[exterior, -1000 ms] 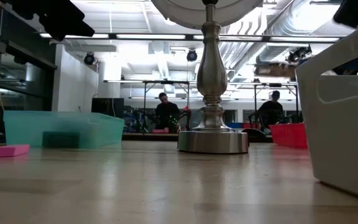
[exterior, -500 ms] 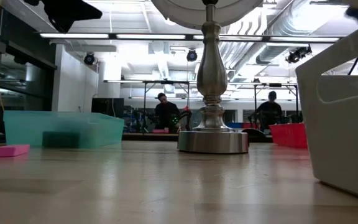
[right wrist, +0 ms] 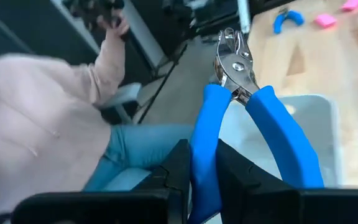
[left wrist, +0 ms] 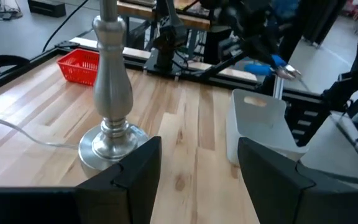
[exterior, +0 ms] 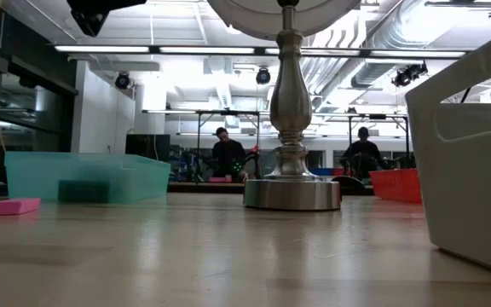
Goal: Pick & Place School Supplies
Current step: Put the blue hole puncher into the gray bin
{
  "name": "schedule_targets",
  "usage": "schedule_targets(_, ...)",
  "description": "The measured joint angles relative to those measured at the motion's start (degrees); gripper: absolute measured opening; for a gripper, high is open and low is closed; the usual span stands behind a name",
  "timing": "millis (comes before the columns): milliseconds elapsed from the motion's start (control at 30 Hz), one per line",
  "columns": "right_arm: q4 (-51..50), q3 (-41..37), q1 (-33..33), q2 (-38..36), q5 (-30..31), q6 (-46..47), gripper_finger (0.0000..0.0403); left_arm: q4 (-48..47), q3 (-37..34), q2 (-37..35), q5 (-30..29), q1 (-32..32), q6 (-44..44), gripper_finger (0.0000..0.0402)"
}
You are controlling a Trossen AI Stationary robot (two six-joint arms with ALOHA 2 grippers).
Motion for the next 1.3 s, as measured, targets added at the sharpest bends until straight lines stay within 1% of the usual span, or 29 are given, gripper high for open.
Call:
schedule_targets(133, -6.73, 6.06, 0.03, 5.11, -1.97, -0.70, 0.0039, 1.29, 0.00, 0.00, -0.01, 0.00, 0.02, 0.0204)
schedule_targets(267, -16.36, 11.42, 0.01, 9.39, -2.54, 2.20, 0.0039, 1.62, 0.00, 0.00, -0.02, 0.00, 0.00, 0.0204)
schedule_targets(367, -21.21, 15.23, 0.00, 12.48, -2.62, 3.59, 0.0039, 1.61, 0.00, 0.00, 0.00, 0.00, 0.00, 0.0204)
schedule_targets(533, -25.25, 19.26, -0.01, 16.30, -1.93, 4.27, 0.0039, 1.62, 0.00, 0.00, 0.00, 0.00, 0.00, 0.0204)
schedule_targets(767, -28.27, 19.88, -0.75, 19.35, -2.01, 9.23, 0.0039, 1.60, 0.00, 0.00, 0.00, 0.00, 0.00, 0.0204)
schedule_targets(1033, -27.52, 19.85, -3.99, 23.53, -6.99, 9.88, 0.0039, 1.60, 0.00, 0.02, 0.00, 0.00, 0.00, 0.0204)
schedule_targets(1300, -27.50, 19.83, -6.54, 25.10, -10.97, 9.14, 0.0039, 1.60, 0.00, 0.02, 0.00, 0.00, 0.00, 0.0204)
